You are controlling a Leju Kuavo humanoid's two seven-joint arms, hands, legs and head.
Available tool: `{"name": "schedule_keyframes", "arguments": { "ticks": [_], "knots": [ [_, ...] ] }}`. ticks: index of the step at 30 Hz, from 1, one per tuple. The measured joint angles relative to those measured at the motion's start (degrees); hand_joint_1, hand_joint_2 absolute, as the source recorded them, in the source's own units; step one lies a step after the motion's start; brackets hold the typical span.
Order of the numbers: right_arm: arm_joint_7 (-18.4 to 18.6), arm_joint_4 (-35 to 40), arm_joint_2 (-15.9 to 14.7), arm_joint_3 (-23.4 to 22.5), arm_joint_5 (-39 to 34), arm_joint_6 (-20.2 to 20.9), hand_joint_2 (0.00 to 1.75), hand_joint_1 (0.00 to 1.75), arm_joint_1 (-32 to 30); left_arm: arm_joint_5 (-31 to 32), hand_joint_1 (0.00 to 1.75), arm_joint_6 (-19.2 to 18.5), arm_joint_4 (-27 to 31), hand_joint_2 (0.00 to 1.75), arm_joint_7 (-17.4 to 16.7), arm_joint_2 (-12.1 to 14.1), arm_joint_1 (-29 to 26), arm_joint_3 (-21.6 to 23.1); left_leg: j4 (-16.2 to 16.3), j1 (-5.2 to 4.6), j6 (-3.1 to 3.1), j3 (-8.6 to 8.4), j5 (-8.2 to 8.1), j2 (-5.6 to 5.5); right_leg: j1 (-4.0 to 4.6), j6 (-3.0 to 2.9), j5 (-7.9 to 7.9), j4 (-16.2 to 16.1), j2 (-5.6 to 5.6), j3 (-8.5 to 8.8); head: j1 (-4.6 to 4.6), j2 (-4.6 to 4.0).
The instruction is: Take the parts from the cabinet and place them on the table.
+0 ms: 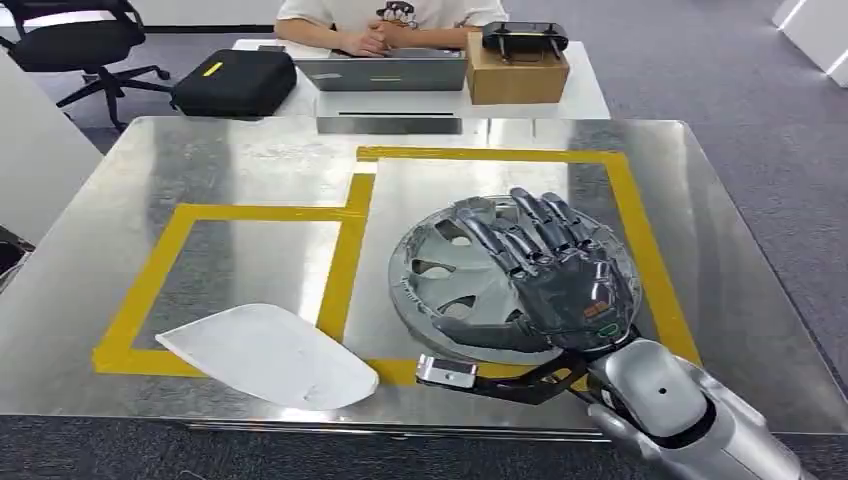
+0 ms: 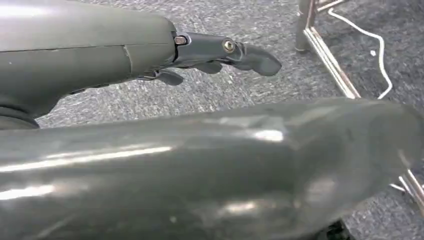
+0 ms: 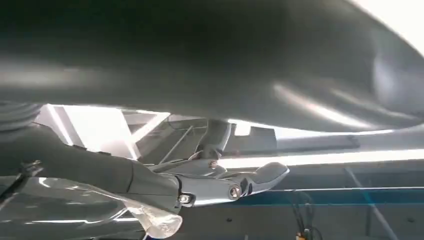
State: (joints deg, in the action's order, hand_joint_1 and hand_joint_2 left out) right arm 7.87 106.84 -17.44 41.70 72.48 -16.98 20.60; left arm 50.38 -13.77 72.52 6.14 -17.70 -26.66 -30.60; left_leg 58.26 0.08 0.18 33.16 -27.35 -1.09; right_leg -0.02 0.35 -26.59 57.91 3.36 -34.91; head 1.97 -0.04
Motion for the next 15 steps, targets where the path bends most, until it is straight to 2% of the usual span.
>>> {"name": "schedule_keyframes", "arguments": {
  "ticks": [6,15],
  "knots": [
    [0.0,0.0,0.0,0.0,-0.3,0.2,0.0,0.0,0.0,1.5,0.0,-1.4,0.0,0.0,0.9,-1.3,1.0,-2.9,0.0,0.0,0.0,0.0,0.0,0.0,0.0,0.0,0.0,0.0,0.0,0.0,0.0,0.0],
    [0.2,0.1,0.0,-0.1,-1.0,1.5,0.0,0.0,0.0,1.8,0.0,-1.5,0.0,0.0,1.5,-2.0,1.3,-4.4,0.0,0.0,0.0,0.0,0.0,0.0,0.0,0.0,0.0,0.0,0.0,0.0,0.0,0.0]
  ]
}}
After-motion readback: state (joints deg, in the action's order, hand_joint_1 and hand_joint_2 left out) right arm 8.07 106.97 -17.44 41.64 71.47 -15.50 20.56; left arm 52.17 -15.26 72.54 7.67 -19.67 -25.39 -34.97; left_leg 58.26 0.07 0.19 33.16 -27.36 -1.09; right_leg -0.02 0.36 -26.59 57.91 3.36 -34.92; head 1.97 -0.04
